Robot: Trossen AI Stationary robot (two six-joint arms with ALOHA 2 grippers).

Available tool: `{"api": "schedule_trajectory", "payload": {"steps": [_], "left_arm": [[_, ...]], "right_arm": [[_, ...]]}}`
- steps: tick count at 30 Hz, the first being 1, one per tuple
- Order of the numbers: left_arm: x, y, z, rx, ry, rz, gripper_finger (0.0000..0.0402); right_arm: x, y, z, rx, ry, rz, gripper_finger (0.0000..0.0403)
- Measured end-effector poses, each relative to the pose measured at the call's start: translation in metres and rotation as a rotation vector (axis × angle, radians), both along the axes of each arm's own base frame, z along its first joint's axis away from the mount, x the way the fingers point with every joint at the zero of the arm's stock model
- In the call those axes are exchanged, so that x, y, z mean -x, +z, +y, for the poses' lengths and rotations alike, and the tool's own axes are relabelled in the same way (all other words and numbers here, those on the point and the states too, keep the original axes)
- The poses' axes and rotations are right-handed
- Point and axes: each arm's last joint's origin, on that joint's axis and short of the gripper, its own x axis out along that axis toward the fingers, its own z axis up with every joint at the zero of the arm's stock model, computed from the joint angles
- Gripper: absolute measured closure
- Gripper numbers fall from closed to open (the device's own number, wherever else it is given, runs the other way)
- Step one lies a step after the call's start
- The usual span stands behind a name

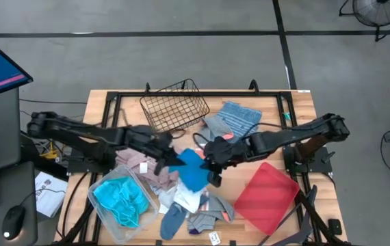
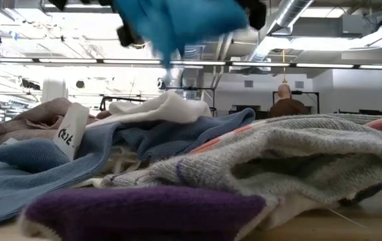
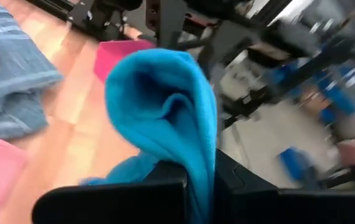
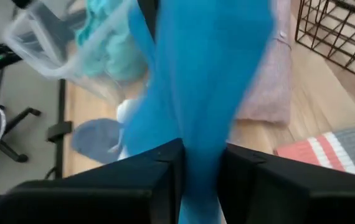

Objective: Pick & Place Cloths
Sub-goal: Put the blue shorts into the transparent bin

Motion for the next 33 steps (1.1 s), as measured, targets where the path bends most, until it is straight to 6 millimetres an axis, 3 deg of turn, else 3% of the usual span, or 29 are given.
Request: {"api": "schedule_trajectory", "payload": {"steps": [6, 12, 17, 24, 33], "left_arm": [[0.047, 0.044, -0.019, 0.313, -0.079, -0.049, 0.0401], [0.097, 0.072, -0.039, 0.517, -0.231, -0.063, 0.0402], [0.125, 0.067, -0.056, 0.586, -0.254, 0.089, 0.0401], [0.147, 0.047, -0.078, 0.524, -0.228, 0.313, 0.0401], [0.176, 0.024, -0.076, 0.451, -0.094, 0.558, 0.0401]], "right_arm": [[0.022, 0.029, -0.006, -0.026, 0.006, -0.074, 0.0332], [0.031, 0.040, -0.008, -0.033, 0.003, -0.111, 0.0331], [0.027, 0.036, -0.005, -0.023, -0.006, -0.107, 0.0331], [0.018, 0.019, 0.006, -0.019, 0.007, -0.044, 0.0331], [0.008, -0.002, 0.022, -0.018, 0.027, 0.020, 0.0330]]}}
